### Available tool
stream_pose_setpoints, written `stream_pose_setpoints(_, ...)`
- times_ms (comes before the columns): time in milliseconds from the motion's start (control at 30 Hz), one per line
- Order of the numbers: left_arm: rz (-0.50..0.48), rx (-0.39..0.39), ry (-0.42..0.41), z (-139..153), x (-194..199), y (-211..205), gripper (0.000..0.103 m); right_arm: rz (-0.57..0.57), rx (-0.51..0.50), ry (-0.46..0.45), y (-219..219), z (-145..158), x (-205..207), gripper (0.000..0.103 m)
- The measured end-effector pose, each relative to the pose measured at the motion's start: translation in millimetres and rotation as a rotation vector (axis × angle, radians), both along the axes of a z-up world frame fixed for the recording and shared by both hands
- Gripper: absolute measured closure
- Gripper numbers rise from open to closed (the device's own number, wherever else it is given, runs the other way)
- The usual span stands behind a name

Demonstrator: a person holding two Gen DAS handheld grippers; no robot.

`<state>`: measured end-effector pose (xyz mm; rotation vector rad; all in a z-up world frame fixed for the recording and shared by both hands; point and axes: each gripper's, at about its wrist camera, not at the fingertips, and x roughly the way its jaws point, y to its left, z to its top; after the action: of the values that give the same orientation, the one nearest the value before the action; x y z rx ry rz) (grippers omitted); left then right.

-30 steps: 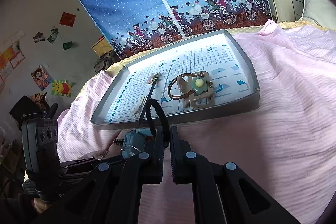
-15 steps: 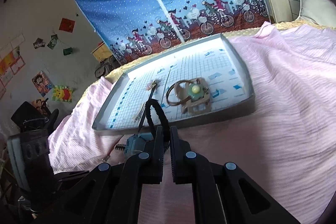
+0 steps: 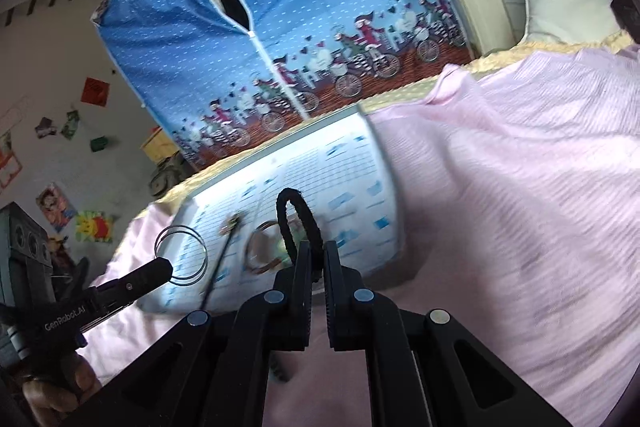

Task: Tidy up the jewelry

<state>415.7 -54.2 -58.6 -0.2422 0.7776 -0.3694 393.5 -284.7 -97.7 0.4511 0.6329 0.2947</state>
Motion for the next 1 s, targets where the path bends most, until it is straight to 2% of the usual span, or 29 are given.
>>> stream_pose_setpoints(200, 0.005, 0.055, 0.037, -18, 17, -9, 0.103, -0.025, -0.034, 0.017, 0, -5, 7, 0.095)
stream_pose_setpoints(433, 0.018, 0.033, 0.054, -27, 18, -7, 0.103, -0.028, -0.066, 0.018, 1, -3, 5, 0.094)
stream_pose_setpoints(467, 0.022, 0.038, 0.056, -26, 18, -7, 0.102, -0.027, -0.067, 0.017, 1, -3, 5, 0.093)
stream_pose_setpoints(533, 0.044, 0.043, 0.060, -24, 17, -5, 0.099, -0.030, -0.078, 0.010, 1, 0, 3, 0.083)
stream_pose_setpoints(567, 0.059, 0.041, 0.062, -23, 16, -3, 0.090, -0.032, -0.083, 0.006, 1, 2, 3, 0.080)
stream_pose_setpoints(600, 0.081, 0.039, 0.060, -22, 15, -1, 0.072, -0.035, -0.087, 0.000, 1, 4, 2, 0.073)
stream_pose_setpoints(667, 0.129, 0.020, 0.033, -17, 8, 6, 0.051, -0.043, -0.094, -0.009, -1, 8, 0, 0.063)
stream_pose_setpoints(733, 0.165, -0.006, 0.001, -10, 0, 14, 0.039, -0.052, -0.108, -0.021, -1, 13, -4, 0.052)
stream_pose_setpoints(767, 0.179, -0.013, -0.012, -6, -3, 17, 0.029, -0.059, -0.122, -0.034, 0, 17, -7, 0.049)
stream_pose_setpoints(867, 0.226, -0.010, -0.073, 9, -18, 30, 0.004, -0.059, -0.147, -0.064, 3, 27, -14, 0.027)
stream_pose_setpoints(933, 0.258, 0.006, -0.132, 21, -32, 39, 0.002, -0.046, -0.157, -0.096, 8, 36, -23, 0.008)
stream_pose_setpoints(1000, 0.284, 0.029, -0.179, 32, -45, 46, 0.002, -0.034, -0.166, -0.128, 14, 44, -31, 0.000)
